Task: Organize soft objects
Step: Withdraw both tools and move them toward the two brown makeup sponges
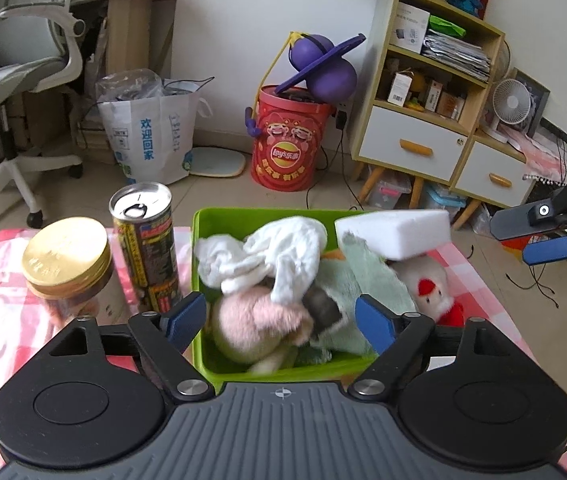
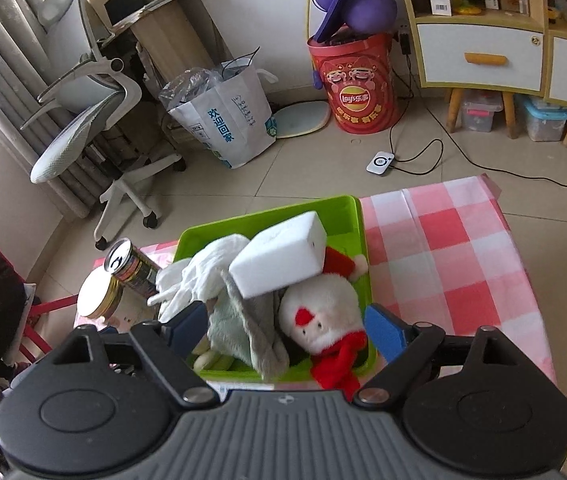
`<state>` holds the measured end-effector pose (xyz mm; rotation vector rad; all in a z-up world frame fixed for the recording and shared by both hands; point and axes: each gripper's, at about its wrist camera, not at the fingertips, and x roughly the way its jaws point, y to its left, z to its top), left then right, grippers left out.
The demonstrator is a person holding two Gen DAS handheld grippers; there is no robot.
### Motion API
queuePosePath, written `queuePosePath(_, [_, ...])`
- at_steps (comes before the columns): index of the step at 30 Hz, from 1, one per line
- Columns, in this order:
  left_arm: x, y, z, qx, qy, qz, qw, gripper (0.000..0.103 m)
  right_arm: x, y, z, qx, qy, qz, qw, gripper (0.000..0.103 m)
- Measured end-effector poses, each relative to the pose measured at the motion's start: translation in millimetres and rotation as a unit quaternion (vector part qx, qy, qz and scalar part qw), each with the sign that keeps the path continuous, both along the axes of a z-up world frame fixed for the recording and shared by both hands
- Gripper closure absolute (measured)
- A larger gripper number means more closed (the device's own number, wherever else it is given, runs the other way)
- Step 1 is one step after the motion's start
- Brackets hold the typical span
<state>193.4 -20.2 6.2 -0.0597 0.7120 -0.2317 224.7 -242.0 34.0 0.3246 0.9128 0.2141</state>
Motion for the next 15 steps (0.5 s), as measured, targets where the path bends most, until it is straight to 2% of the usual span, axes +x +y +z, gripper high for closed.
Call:
queuePosePath(7, [-32.2,7.5,-6.1,0.006,0.014,-0.003,0.9999,0.014,-43.2,5.3,-2.6,-0.019,-0.012,0.001,1.000,0.029])
queuePosePath(15, [-70.7,14.6,-19.4,0.034,0.021,-0.007,0.9992,0.006,-93.5,26.3,-18.4,-0.041,-0.029,0.013,0.999,0.028])
